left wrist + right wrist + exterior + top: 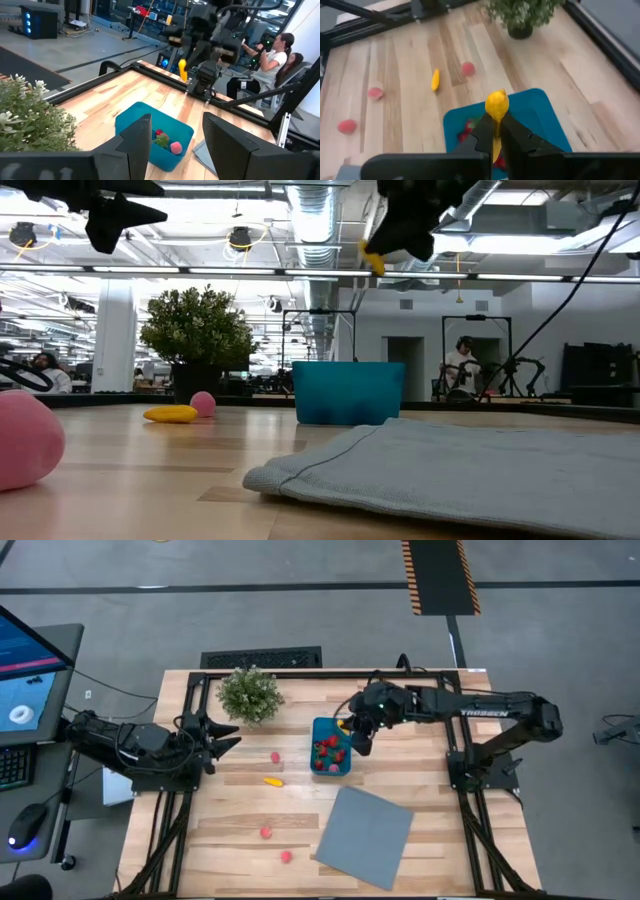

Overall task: Pick and placing Produce into tupperware
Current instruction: Put the corn into the blue bin

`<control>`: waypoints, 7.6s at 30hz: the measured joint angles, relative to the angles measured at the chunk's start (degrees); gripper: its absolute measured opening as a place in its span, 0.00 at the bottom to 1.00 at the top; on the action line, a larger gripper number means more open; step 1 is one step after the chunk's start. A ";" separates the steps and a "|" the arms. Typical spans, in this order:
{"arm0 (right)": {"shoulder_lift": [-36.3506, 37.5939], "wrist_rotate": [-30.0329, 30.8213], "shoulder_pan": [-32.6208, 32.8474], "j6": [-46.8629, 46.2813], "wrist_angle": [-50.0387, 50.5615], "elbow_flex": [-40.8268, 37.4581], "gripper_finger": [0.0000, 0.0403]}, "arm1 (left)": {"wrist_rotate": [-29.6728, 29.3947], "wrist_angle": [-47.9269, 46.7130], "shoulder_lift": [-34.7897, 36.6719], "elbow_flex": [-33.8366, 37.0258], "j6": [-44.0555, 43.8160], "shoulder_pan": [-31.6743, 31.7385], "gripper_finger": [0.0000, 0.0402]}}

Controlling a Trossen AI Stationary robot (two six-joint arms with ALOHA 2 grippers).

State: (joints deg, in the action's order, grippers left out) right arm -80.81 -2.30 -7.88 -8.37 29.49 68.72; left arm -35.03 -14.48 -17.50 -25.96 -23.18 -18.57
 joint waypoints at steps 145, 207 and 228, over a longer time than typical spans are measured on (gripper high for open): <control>7.64 -1.71 29.60 -9.65 -62.94 -29.39 0.49 | 39.58 5.85 -66.05 -8.39 9.27 15.24 0.03; 7.64 -0.62 29.36 -8.07 -62.90 -29.39 0.49 | 46.09 -5.05 -66.11 -10.52 11.86 15.56 0.10; 7.62 5.42 22.60 -7.68 -47.97 -29.37 0.49 | 0.04 -28.80 -65.59 -28.16 17.90 2.06 0.06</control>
State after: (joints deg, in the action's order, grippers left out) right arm -73.19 3.11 14.72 -16.05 -18.48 39.35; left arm -34.99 -43.28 -83.09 -54.12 -5.28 -16.51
